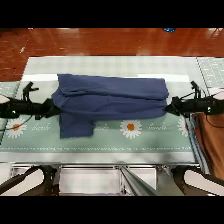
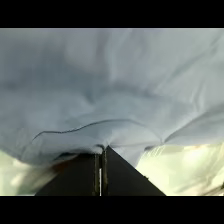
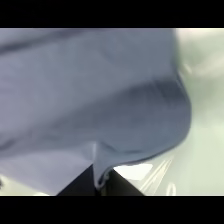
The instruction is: Fold the shirts.
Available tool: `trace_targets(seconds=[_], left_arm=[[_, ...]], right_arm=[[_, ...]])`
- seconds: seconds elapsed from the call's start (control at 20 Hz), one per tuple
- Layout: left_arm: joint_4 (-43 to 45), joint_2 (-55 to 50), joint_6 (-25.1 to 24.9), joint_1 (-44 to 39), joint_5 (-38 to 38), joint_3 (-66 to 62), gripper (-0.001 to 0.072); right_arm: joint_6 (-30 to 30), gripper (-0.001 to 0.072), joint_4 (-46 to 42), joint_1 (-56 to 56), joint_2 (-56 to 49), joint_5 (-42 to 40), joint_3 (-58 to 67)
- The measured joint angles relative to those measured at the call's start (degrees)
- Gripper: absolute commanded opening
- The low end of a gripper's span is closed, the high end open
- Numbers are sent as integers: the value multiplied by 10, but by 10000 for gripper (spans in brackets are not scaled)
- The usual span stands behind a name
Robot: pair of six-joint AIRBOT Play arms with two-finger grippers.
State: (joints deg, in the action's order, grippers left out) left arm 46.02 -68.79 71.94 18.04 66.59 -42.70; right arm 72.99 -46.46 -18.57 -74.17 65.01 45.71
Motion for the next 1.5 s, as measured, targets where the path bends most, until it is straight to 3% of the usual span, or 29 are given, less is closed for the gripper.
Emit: trace_targets(seconds=[0.3, 0.65, 0.95, 1.0, 1.05, 1.1, 1.3, 1.5], left_arm=[[-13, -156, 30, -39, 2, -204, 20], [-19, -402, 118, -91, 40, -532, 20], [-19, -510, 155, -103, 55, -673, 30], [-19, -517, 155, -103, 55, -681, 172], [-19, -522, 155, -103, 54, -687, 495], [-19, -526, 157, -103, 54, -694, 507], [-10, -524, 167, -66, 91, -737, 507], [28, -452, 169, 2, 135, -750, 506]], right_arm=[[4, 21, 53, 2, -81, 0, 131], [16, 22, 82, 2, -206, -4, 268], [19, 23, 89, 17, -282, -24, 335], [20, 148, 90, 21, -290, -35, 340], [23, 359, 90, 24, -296, -46, 343], [25, 414, 90, 26, -301, -55, 347], [31, 414, 82, -1, -296, -38, 374], [42, 414, 37, -64, -244, 19, 387]])
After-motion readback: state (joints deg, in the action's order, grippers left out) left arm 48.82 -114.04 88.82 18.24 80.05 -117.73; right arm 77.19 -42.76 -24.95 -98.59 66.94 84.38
